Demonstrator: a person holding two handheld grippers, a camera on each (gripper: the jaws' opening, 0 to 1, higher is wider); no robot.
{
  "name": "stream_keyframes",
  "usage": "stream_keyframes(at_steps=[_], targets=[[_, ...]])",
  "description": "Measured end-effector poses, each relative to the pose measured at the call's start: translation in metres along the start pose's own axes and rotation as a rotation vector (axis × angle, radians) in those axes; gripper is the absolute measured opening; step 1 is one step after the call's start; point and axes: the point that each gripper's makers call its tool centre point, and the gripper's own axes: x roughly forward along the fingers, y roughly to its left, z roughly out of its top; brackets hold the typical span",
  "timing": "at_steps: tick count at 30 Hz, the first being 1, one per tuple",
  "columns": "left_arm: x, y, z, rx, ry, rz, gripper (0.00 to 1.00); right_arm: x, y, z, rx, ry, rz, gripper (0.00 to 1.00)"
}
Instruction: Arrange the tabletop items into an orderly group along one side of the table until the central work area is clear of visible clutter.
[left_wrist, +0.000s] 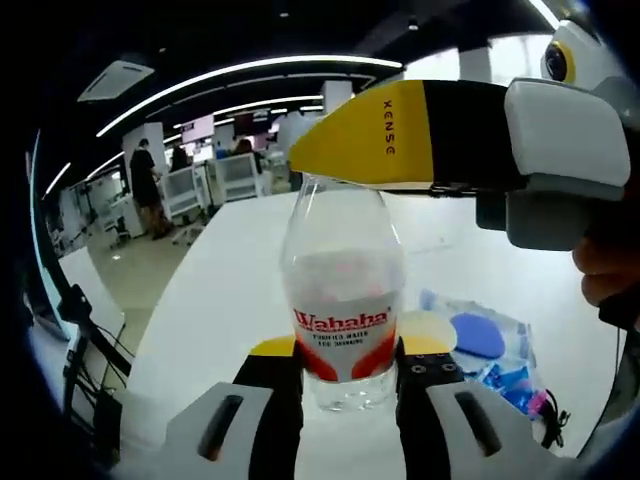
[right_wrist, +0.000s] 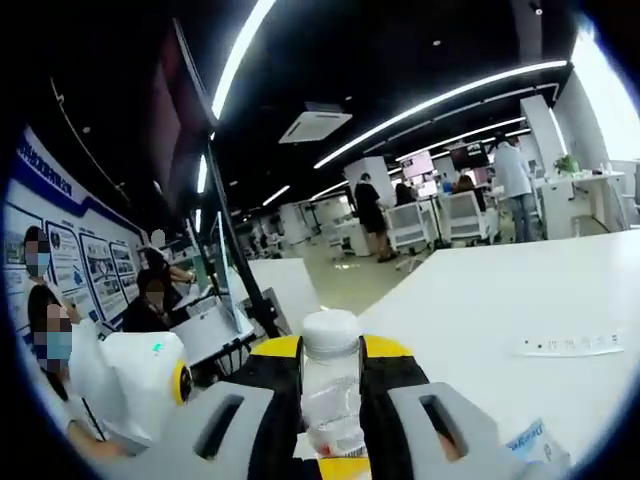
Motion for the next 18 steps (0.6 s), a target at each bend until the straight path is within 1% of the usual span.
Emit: stream_keyframes(at_steps=[3, 4, 6, 13, 18], targets=[[0.004, 0.002, 0.001, -0.007, -0.005, -0.002, 0.31, 0.000, 0.005, -0.002, -0.024, 0.009, 0.019, 0.17], [0.007, 0.003, 0.001, -0.008, -0.007, 0.000, 0.31, 0.002, 0.002, -0.001, -0.025, 0.008, 0.013, 0.17], [0.011, 0.005, 0.000, -0.012, -0.004, -0.001, 0.31, 0.005, 0.002, -0.005, -0.040, 0.019, 0.027, 0.17], [0.011, 0.000, 0.000, -0.013, -0.003, -0.013, 0.31, 0.008, -0.001, -0.008, -0.070, 0.027, 0.047, 0.17], [0.016, -0.002, -0.005, -0.017, 0.013, -0.018, 0.31, 0.011, -0.004, -0.014, -0.106, 0.049, 0.081, 0.17]])
